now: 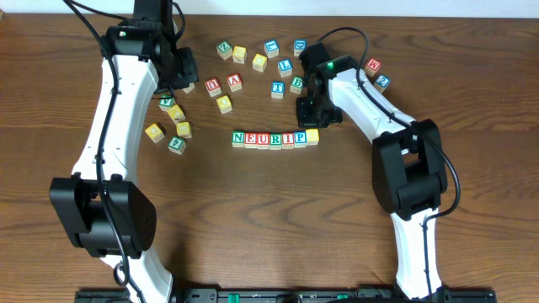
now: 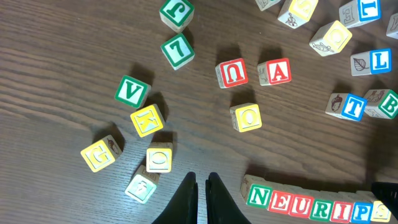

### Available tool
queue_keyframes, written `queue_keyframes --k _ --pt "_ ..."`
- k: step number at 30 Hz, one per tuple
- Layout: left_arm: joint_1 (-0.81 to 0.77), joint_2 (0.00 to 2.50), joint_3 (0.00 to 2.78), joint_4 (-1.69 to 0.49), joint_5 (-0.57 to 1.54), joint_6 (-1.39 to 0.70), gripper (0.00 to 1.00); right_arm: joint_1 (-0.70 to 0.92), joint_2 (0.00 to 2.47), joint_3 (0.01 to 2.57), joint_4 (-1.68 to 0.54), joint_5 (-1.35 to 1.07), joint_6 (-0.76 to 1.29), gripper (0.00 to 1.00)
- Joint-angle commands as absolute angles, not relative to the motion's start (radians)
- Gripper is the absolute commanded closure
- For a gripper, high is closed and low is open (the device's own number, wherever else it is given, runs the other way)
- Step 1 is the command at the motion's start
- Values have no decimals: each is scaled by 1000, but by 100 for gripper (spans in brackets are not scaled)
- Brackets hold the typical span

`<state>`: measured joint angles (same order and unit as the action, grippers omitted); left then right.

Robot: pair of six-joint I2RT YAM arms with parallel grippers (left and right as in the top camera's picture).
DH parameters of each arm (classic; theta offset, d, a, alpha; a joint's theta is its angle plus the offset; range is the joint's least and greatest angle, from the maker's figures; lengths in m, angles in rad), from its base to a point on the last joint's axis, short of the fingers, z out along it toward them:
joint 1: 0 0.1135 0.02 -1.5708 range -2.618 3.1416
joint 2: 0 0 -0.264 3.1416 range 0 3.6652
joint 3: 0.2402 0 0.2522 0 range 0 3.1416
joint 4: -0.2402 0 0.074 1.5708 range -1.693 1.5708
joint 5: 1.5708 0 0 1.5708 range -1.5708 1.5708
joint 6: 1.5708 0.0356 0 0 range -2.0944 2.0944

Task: Spell out NEURIPS

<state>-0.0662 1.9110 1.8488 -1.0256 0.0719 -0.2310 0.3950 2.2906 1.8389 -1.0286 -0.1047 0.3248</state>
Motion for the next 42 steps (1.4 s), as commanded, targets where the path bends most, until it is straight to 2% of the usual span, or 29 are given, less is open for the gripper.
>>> queue_keyframes --k 1,18,25,33,42 --pt "-64 1910 1851 -1031 60 -218 93 406 2282 1848 -1035 -103 312 99" --pt "-64 1910 1851 -1028 59 -218 93 379 2282 1880 -989 -104 309 98" --pt "-64 1908 1852 -1004 35 -194 93 341 2281 1989 -1084 -104 289 99" --pt "-62 1847 1852 -1007 -107 -156 92 292 2281 2106 -1188 -115 259 99" --pt "-62 1757 1852 -1005 -229 -157 63 219 2267 2247 -1333 -115 207 99"
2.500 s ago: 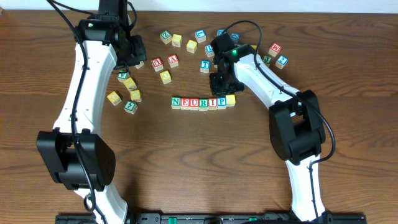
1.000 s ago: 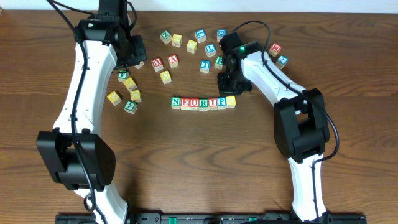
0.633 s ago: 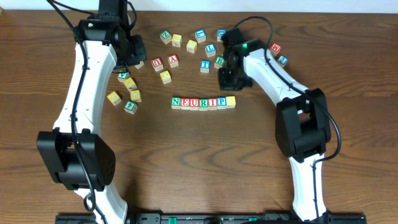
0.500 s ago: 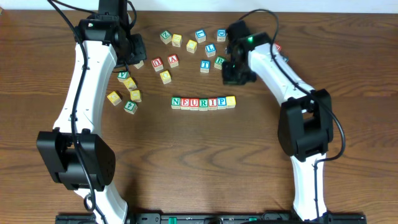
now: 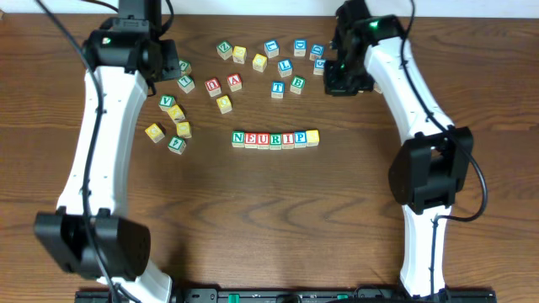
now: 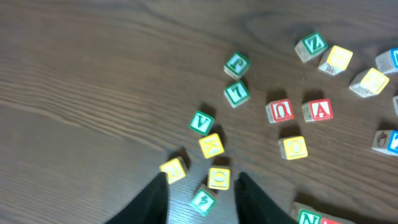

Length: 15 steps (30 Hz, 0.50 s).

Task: Spell out NEURIPS

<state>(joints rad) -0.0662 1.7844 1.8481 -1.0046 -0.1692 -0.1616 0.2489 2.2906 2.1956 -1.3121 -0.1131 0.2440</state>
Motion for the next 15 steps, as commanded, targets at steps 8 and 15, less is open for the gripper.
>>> queue_keyframes --k 8,15 --pt "-62 1758 1852 -1006 -229 -157 12 150 2097 2256 -1369 -114 161 85" --pt "-62 1758 1851 -1006 -229 -157 5 121 1960 2256 -1411 -103 133 45"
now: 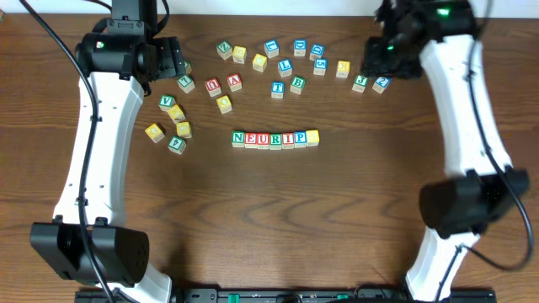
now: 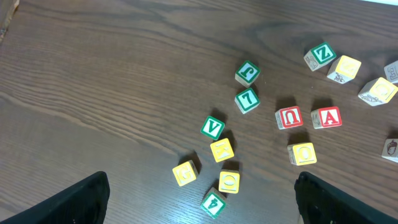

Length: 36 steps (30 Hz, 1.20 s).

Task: Spell out NEURIPS

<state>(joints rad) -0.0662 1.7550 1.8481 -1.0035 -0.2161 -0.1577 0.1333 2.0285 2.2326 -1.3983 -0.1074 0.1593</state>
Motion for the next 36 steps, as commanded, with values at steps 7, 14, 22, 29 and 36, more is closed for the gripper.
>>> queue_keyframes --k 7,14,22,29,36 --pt "-62 1758 1851 -1006 -229 -157 5 104 1822 2256 -1441 -103 133 14" --pt "-62 1758 1852 -1006 -229 -157 4 105 1731 2256 -1503 -104 133 1" --pt "-62 1758 1852 -1006 -229 -157 4 104 1720 2256 -1525 -104 133 1" --pt "-62 1758 1851 -1006 -229 -157 4 105 1718 2256 -1567 -103 133 1" --pt "-62 1758 1852 -1006 -229 -157 4 104 1715 2256 -1562 -99 133 1"
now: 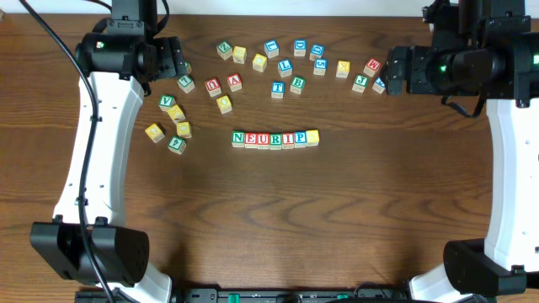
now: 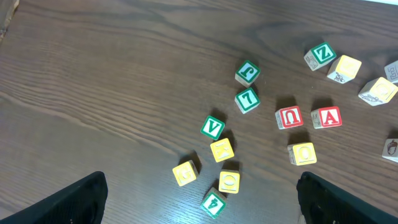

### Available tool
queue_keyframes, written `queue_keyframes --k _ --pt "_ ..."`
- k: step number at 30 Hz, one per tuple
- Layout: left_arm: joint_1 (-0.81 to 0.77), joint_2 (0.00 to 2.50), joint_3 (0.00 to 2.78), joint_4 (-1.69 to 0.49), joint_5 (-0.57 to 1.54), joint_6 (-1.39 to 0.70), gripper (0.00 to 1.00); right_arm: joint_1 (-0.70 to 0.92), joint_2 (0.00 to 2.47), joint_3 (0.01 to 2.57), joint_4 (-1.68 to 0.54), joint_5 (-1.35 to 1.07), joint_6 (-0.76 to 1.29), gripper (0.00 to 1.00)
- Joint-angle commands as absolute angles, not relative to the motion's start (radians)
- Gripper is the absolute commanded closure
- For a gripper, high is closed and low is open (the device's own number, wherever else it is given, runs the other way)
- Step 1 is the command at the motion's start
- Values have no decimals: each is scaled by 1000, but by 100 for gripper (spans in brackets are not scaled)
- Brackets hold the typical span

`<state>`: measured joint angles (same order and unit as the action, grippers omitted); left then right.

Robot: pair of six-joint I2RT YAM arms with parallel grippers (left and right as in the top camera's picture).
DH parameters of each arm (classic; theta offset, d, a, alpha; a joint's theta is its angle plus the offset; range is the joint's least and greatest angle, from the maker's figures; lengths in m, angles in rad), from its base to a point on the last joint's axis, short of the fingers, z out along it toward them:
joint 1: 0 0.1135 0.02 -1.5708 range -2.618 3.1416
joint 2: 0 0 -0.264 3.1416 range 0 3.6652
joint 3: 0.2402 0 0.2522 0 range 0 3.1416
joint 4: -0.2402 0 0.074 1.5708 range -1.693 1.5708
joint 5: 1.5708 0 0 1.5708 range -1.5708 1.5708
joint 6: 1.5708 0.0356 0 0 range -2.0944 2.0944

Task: Spell out NEURIPS

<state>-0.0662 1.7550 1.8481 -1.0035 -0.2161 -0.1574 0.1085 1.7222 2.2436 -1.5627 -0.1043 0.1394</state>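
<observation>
A row of blocks reads N E U R I P in the middle of the table, with a yellow block touching its right end; that block's letter is too small to read. My left gripper hangs high over the loose blocks at the back left, its fingers wide open and empty. In the overhead view the left gripper sits near the back edge. My right gripper is at the back right, its fingers looking spread, with nothing in them.
Loose blocks lie left of the row: green V, yellow K, G, green 4, red U, red A. More blocks line the back, up to a red W.
My right arm has drawn further right and its gripper now sits beside the back-right blocks. The left gripper stays high and wide open. No block has moved.
First my right gripper was at the yellow block on the row's right end, and my left gripper was shut low over the left blocks. Then both were back and higher, the left partly open. Later the left was wide open; the row has stayed as it was.
</observation>
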Motion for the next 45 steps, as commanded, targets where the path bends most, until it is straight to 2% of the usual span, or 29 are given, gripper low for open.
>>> queue_keyframes --k 1,13,23,32,45 --pt "-62 1758 1851 -1006 -229 -157 4 104 1713 2256 -1562 -95 133 1" --pt "-62 1758 1851 -1006 -229 -157 4 57 1654 2239 -1464 -43 45 1" --pt "-62 1758 1851 -1006 -229 -157 4 -27 1460 2019 -1215 -89 -14 1" --pt "-62 1758 1851 -1006 -229 -157 3 -78 1204 1633 -950 -124 -17 1" --pt "-62 1758 1851 -1006 -229 -157 3 -98 662 816 -352 -151 -16 1"
